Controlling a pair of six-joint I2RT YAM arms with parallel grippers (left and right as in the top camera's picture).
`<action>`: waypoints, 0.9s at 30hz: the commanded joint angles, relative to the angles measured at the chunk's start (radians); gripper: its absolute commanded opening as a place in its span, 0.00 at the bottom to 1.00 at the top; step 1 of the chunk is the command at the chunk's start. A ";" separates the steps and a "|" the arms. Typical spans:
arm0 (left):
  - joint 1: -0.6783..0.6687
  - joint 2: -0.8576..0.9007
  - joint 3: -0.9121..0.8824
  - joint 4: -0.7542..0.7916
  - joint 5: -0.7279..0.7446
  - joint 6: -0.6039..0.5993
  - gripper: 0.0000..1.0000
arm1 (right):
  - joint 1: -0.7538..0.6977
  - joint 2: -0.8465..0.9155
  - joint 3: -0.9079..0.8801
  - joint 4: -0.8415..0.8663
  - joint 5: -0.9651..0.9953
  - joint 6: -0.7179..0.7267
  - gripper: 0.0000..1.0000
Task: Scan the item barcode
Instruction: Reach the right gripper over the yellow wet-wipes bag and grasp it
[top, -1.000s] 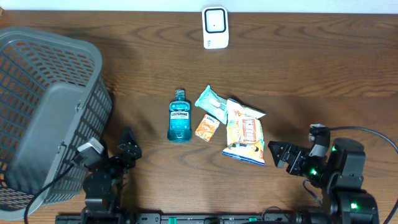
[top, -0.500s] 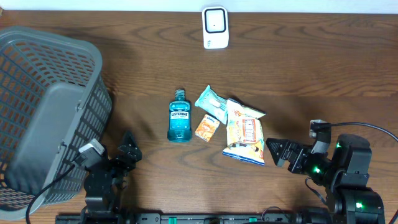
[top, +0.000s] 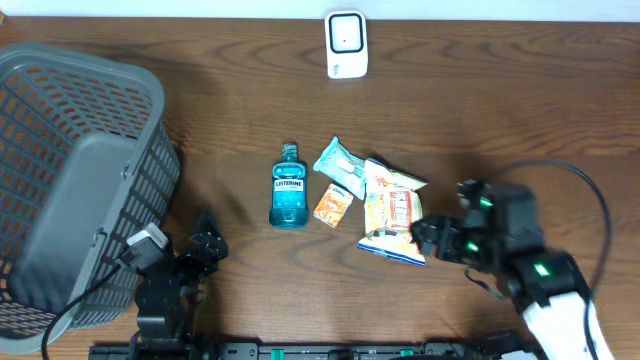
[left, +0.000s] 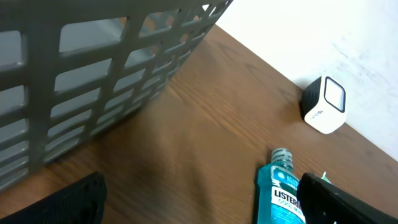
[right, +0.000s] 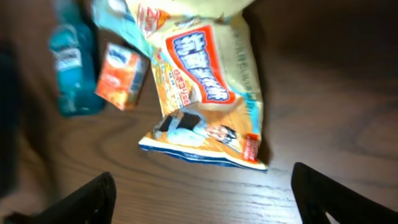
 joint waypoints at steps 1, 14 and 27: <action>0.003 -0.007 -0.008 -0.025 -0.012 -0.002 0.98 | 0.154 0.145 0.125 0.007 0.228 0.116 0.85; 0.003 -0.007 -0.008 -0.026 -0.012 -0.002 0.98 | 0.393 0.783 0.474 -0.072 0.551 0.299 0.73; 0.003 -0.007 -0.008 -0.026 -0.012 -0.002 0.98 | 0.477 1.009 0.511 -0.142 0.655 0.365 0.73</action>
